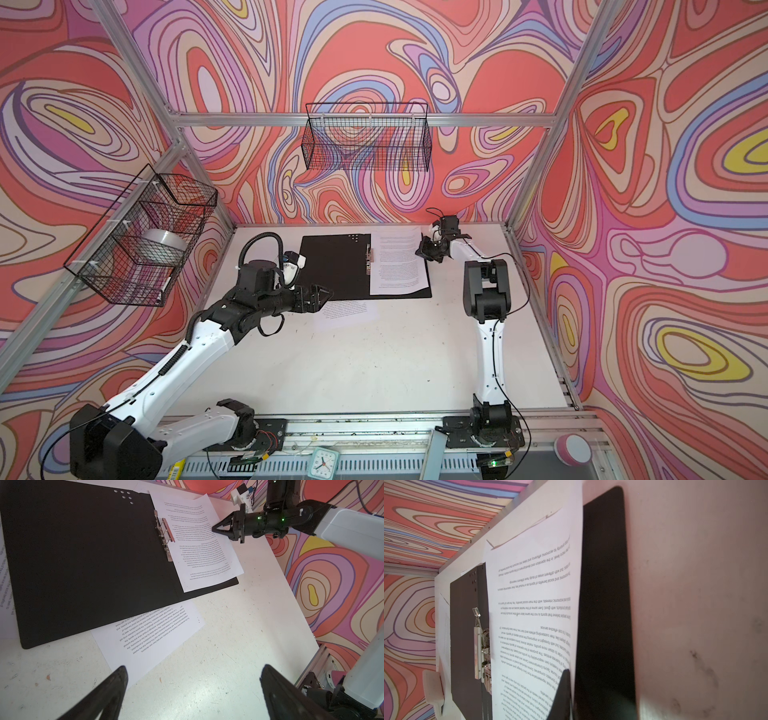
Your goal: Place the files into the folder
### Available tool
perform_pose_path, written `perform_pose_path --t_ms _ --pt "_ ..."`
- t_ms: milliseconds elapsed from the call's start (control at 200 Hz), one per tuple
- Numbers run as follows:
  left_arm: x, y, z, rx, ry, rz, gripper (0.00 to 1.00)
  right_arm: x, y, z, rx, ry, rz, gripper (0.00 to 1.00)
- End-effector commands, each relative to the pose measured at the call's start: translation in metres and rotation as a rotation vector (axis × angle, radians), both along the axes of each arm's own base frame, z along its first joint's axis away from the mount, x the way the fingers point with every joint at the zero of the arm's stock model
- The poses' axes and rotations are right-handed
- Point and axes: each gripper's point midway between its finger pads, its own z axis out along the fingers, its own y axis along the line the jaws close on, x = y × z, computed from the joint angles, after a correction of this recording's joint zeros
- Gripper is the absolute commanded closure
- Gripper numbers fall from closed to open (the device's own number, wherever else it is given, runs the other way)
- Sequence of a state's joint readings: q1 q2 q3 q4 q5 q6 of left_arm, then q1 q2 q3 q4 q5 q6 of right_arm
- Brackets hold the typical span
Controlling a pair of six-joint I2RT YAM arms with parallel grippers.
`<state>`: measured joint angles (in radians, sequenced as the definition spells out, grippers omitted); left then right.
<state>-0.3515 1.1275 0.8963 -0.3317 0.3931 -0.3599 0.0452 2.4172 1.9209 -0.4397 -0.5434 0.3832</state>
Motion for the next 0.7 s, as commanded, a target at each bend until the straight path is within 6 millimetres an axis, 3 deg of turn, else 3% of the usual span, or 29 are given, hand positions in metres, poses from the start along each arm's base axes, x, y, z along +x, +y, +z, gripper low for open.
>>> perform_pose_path --t_ms 0,696 --pt "0.0035 0.0001 0.0052 -0.011 -0.014 0.001 0.0 0.0003 0.0045 -0.0048 -0.012 0.002 0.039 1.0" --pt "0.0047 0.0002 0.0038 -0.013 -0.008 0.001 0.0 -0.0016 0.0124 -0.0112 -0.001 0.016 0.062 1.0"
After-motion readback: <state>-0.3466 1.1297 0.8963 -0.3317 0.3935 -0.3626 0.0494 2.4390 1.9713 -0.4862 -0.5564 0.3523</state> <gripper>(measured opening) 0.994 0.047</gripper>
